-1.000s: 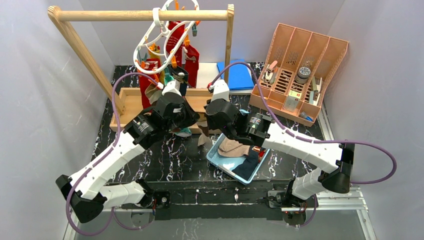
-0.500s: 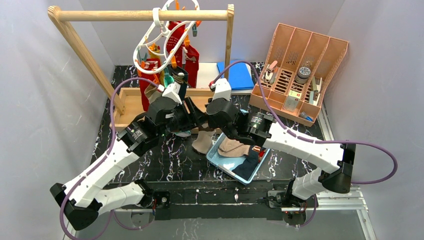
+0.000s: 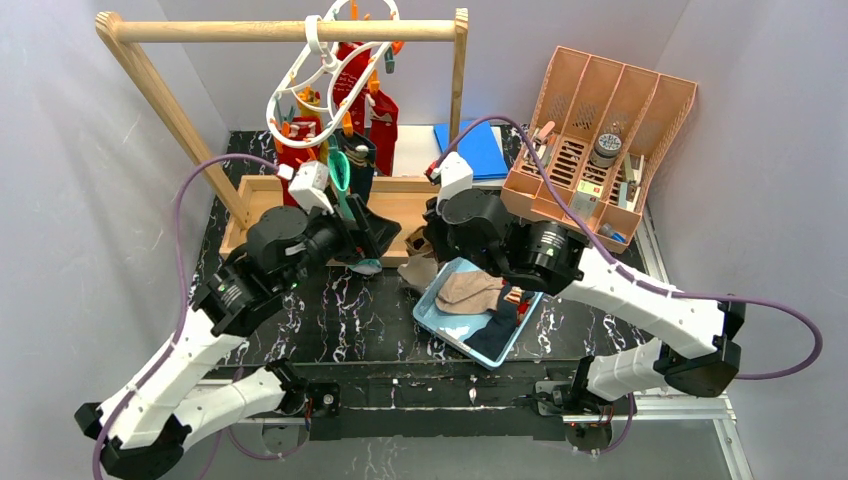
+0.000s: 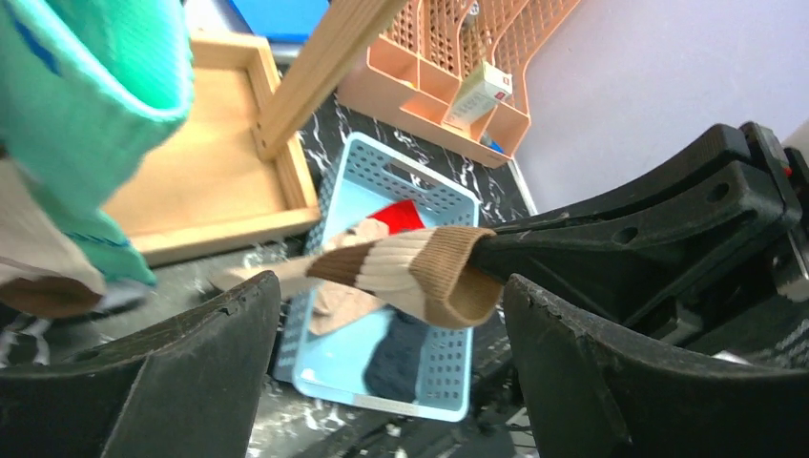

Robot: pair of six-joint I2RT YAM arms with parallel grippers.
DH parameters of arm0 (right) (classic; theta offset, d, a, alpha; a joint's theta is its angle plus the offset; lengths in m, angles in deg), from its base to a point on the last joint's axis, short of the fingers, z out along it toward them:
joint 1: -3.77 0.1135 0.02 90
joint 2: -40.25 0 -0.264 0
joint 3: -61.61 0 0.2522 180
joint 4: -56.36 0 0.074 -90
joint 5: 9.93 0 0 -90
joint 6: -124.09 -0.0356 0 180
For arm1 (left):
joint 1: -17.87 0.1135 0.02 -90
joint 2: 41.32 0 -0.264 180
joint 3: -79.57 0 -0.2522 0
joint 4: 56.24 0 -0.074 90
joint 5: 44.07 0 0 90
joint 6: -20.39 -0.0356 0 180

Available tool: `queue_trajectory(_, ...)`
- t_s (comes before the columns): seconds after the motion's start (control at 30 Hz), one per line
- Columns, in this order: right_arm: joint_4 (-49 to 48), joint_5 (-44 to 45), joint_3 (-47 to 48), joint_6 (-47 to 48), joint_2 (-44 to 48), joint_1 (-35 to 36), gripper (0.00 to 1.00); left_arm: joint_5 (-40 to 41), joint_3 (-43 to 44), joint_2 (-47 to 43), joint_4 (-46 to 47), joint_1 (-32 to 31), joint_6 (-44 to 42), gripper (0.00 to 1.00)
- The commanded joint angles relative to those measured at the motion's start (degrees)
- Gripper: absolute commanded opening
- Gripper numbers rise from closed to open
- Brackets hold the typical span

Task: Clip the socks to the hanger
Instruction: Pick up the sock from the bin.

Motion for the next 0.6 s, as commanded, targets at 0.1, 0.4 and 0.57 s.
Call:
queue_trajectory(0.1, 1.9, -11.6, 4.2, 10.8, 3.2, 0.1, 0.01, -10.5, -6.6, -9.7, 13.1, -0.1, -28.8, 0.84)
queue_trajectory(0.4, 4.5, -17.8, 8.7, 12.3, 2.0, 0.1, 0.01, -29.7, -14.3, -10.9, 19.6, -0.1, -48.4, 0.79)
queue_trajectory(0.57, 4.4, -18.8, 9.0, 12.1, 1.6, 0.1, 0.01, -32.7, -13.7, -8.3, 19.0, -0.1, -52.6, 0.62)
